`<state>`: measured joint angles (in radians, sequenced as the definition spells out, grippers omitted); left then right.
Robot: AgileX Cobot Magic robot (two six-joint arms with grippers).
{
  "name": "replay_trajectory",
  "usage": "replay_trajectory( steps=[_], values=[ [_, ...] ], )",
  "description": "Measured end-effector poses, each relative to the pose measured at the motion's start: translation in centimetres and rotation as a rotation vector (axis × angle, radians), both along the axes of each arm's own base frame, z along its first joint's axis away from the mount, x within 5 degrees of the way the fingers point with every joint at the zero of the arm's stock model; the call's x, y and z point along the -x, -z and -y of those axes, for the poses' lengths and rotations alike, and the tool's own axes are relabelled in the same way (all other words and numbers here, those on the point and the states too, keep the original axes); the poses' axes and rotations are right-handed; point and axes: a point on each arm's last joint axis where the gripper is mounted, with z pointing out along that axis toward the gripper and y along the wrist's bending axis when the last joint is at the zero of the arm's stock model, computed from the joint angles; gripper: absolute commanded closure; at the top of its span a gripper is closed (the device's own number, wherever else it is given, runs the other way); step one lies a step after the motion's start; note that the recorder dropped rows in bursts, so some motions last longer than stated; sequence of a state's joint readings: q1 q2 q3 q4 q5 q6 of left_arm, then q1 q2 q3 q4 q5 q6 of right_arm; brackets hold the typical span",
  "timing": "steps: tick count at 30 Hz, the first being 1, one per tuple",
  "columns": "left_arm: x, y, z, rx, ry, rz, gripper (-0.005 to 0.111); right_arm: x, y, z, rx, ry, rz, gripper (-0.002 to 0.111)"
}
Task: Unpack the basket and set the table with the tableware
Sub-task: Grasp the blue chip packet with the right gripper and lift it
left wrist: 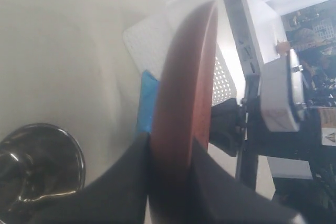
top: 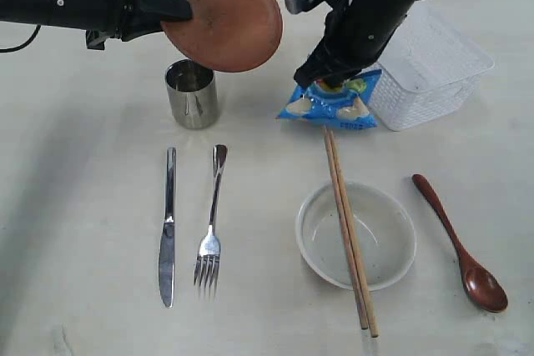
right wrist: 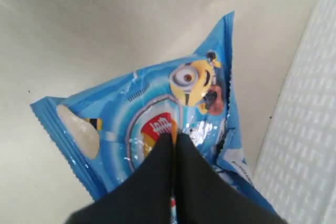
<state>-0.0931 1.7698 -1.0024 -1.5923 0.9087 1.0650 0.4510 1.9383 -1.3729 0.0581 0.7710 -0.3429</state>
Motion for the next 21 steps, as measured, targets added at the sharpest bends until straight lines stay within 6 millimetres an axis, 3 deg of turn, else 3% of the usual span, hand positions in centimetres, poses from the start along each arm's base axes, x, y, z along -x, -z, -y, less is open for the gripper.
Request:
replay_trajectory(
  steps=[8, 12, 14, 17, 21],
  values=[
    [-0.7, -1.4, 0.2, 0.032, 0.005, 0.020, 0.107, 0.2, -4.7, 0.1, -0.048, 0.004, 0.095, 0.109],
    [-0.8, -2.3, 0.4, 0.076, 0.031, 0.015, 0.107, -0.1, -7.8, 0.7, -0.037, 0.085, 0.184, 0.109],
    [-0.8, -2.4, 0.5, 0.079, 0.046, 0.012, 0.107, -0.3, -10.0, 1.7, 0.017, 0.135, 0.263, 0.109],
    [-0.6, -1.7, 1.0, -0.003, 0.051, 0.001, 0.107, -0.5, -13.3, 5.6, 0.017, 0.264, 0.332, 0.109],
    [0.0, -0.7, 4.5, -0.167, 0.058, 0.041, 0.107, 0.3, -16.2, 9.5, -0.043, 0.387, 0.377, 0.109]
  ],
)
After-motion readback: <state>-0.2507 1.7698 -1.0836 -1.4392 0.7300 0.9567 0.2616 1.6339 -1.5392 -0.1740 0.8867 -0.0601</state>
